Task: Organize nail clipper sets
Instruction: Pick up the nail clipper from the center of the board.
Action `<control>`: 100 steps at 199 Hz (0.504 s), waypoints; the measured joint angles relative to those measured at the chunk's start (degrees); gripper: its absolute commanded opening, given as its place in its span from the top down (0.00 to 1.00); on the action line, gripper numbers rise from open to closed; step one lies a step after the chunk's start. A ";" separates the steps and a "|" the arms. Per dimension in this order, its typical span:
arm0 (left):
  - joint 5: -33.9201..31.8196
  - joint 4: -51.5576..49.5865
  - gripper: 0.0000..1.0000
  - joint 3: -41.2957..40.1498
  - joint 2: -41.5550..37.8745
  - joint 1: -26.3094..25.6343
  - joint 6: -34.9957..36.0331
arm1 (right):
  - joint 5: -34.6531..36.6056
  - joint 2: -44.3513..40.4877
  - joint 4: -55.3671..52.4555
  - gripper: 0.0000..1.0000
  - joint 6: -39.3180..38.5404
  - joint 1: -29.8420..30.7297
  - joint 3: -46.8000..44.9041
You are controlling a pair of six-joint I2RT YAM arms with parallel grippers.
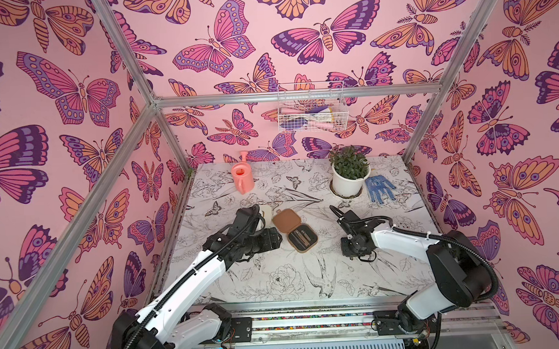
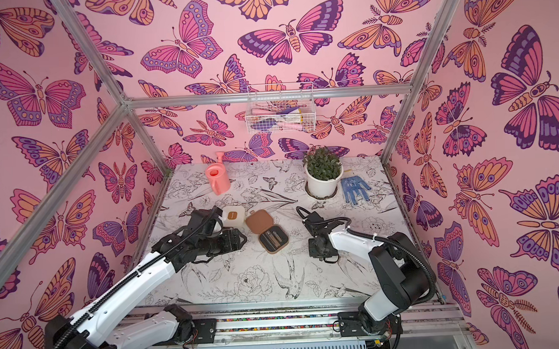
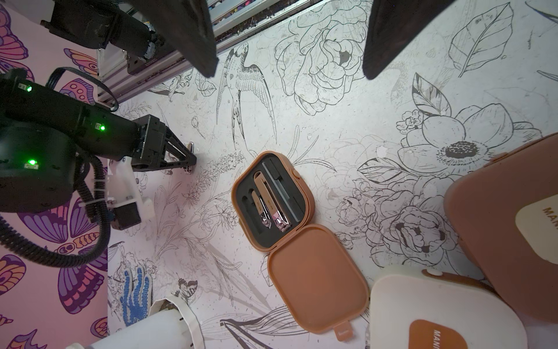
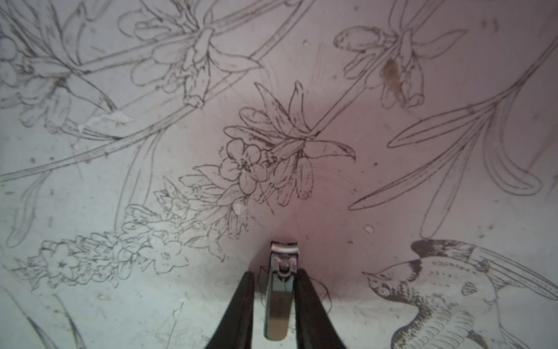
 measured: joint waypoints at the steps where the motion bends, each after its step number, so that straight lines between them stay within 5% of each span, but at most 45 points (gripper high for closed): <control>1: 0.02 0.00 0.22 0.00 0.00 0.00 0.00 | 0.00 -0.04 0.00 0.75 0.02 0.00 -0.02; 100: 0.20 0.15 0.22 0.00 0.46 0.00 0.00 | -0.24 -1.62 0.13 0.87 0.68 -0.20 -1.66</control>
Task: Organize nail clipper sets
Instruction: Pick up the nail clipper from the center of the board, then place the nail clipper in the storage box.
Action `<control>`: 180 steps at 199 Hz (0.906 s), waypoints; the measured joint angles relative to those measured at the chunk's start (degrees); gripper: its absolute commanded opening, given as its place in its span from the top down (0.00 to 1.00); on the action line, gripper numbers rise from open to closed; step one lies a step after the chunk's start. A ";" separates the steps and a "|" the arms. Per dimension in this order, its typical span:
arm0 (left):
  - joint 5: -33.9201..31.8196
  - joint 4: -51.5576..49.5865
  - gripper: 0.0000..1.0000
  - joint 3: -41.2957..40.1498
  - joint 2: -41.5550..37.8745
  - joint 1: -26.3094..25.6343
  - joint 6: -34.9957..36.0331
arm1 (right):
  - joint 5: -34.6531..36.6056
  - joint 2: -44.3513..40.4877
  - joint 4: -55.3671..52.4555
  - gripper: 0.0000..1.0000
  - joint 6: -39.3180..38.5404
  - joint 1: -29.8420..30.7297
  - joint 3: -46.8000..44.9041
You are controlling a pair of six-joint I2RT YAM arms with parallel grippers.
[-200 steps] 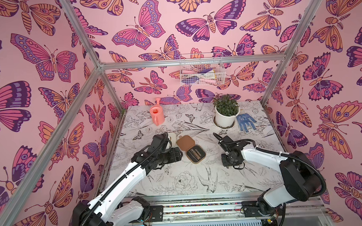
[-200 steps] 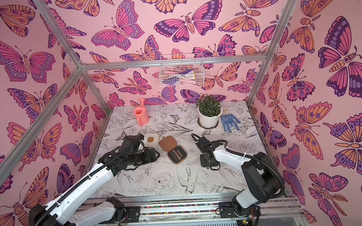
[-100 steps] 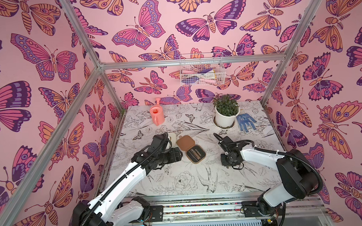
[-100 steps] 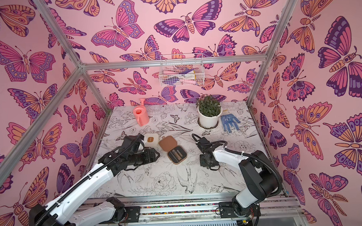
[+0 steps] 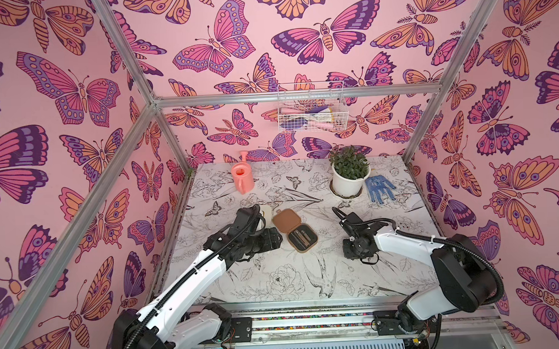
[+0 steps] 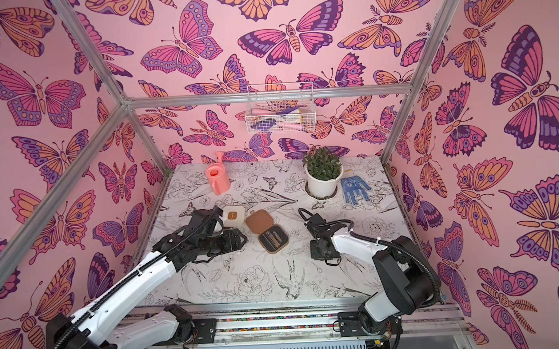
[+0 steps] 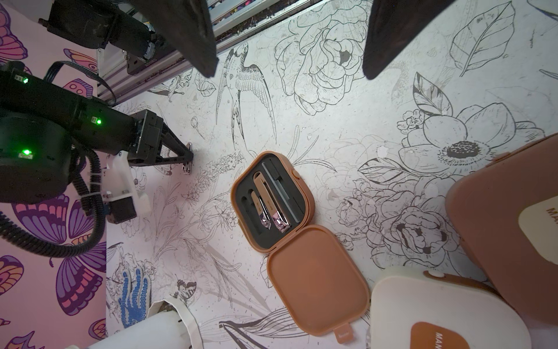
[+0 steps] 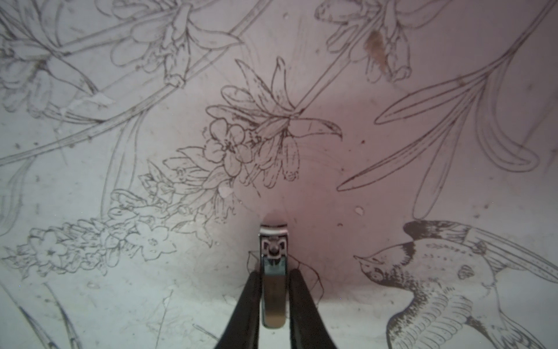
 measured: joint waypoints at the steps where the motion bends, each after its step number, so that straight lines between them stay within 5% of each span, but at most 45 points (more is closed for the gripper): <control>1: 0.00 0.00 0.22 0.00 0.00 0.00 0.00 | 0.00 0.04 0.00 0.87 0.00 0.00 0.02; 24: 0.00 0.00 0.22 0.00 0.00 0.00 0.00 | -0.07 0.11 0.09 0.98 -0.09 -0.02 0.17; 71: 0.00 0.02 0.22 0.00 0.00 0.00 0.00 | -1.16 0.31 -2.54 1.00 -4.07 0.00 2.58; 180: -0.02 0.02 0.22 0.00 0.11 0.00 0.00 | -5.07 16.33 -8.28 1.00 -29.07 8.92 31.32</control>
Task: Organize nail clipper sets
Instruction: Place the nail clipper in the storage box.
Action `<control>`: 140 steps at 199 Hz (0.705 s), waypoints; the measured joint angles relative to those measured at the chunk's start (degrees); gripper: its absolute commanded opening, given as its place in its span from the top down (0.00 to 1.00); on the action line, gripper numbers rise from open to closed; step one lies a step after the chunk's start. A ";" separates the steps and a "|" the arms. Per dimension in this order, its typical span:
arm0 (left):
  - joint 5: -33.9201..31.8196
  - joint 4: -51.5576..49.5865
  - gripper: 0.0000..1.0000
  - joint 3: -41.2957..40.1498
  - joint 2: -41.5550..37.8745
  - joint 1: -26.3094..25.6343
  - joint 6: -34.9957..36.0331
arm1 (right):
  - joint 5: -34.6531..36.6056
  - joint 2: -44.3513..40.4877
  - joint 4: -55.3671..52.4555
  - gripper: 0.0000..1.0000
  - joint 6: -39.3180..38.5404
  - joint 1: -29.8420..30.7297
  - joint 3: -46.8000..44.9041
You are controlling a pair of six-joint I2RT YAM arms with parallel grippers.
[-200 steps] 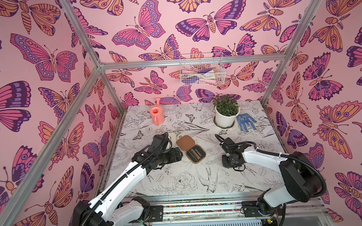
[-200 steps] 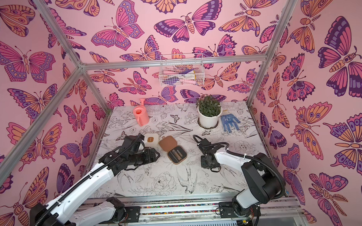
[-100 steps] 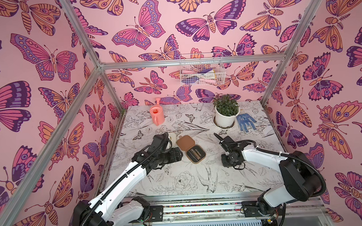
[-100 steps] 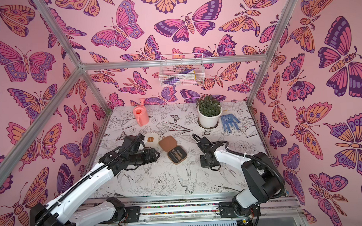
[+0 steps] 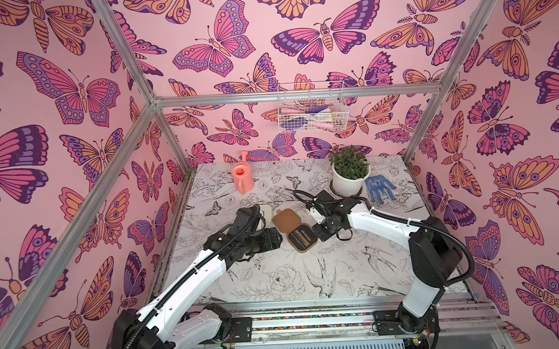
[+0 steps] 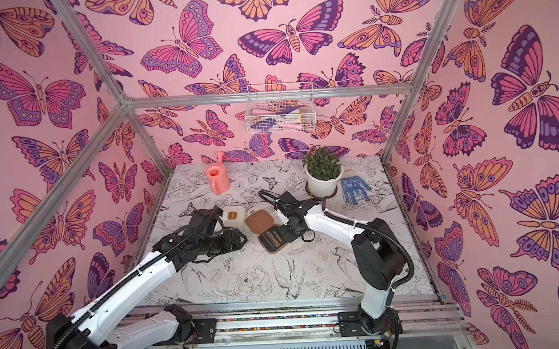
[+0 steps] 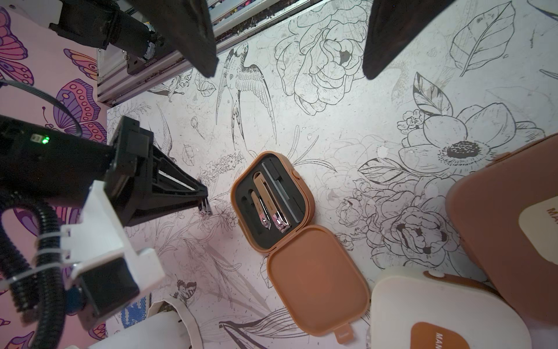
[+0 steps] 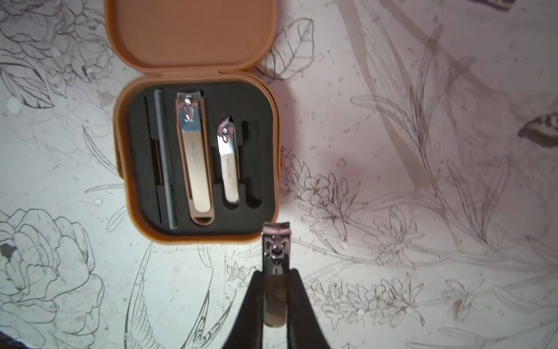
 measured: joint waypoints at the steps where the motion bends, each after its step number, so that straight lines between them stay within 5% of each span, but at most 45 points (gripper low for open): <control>1: 0.00 0.00 0.22 0.00 0.00 0.00 0.00 | 0.00 0.11 -0.02 1.00 -0.09 0.04 0.13; 140: 0.00 0.00 0.22 0.00 1.16 0.00 0.17 | 0.98 12.22 -6.29 1.00 -1.01 1.62 12.28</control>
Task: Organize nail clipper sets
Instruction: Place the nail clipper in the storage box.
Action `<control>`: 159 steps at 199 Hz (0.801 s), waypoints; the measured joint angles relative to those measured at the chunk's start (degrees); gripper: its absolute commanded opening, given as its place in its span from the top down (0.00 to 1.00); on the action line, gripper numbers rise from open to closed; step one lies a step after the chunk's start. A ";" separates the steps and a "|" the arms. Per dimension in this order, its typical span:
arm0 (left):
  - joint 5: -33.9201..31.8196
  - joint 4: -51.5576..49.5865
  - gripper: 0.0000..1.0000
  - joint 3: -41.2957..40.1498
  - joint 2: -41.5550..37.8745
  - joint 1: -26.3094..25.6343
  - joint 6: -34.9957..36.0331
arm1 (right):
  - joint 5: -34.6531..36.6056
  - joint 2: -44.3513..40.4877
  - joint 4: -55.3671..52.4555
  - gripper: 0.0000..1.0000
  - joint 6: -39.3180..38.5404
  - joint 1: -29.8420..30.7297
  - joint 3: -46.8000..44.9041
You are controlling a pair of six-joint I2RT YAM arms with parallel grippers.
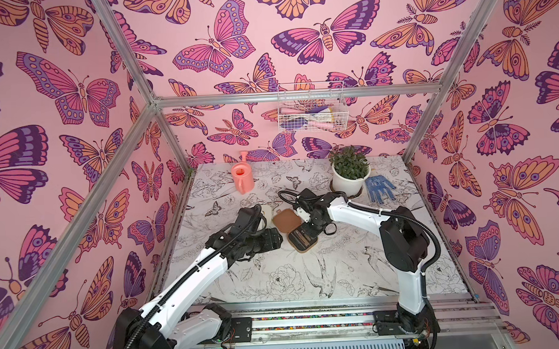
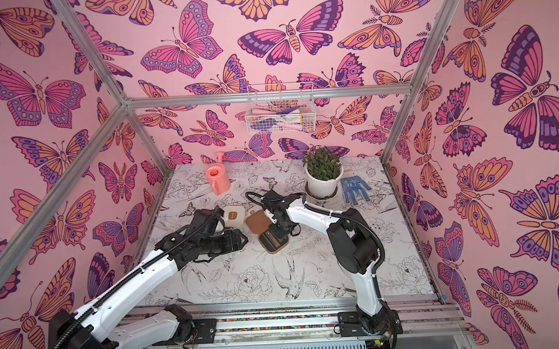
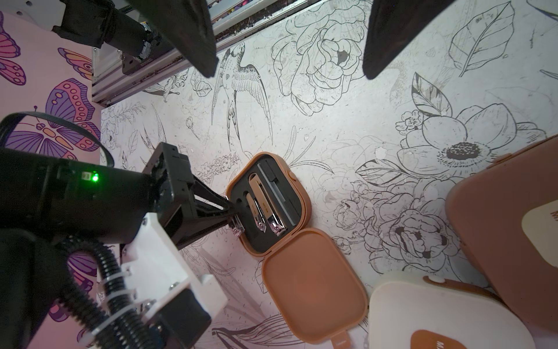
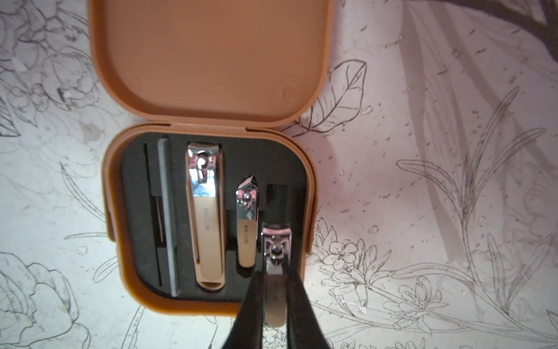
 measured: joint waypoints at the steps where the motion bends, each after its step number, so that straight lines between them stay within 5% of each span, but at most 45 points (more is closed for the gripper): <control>1: 0.00 0.00 0.22 0.00 0.00 0.00 0.00 | 0.00 0.04 -0.07 1.00 0.04 0.00 0.02; 159: 0.00 0.00 0.22 -0.02 0.00 0.00 0.00 | 0.37 5.09 -1.84 1.00 3.02 0.00 3.98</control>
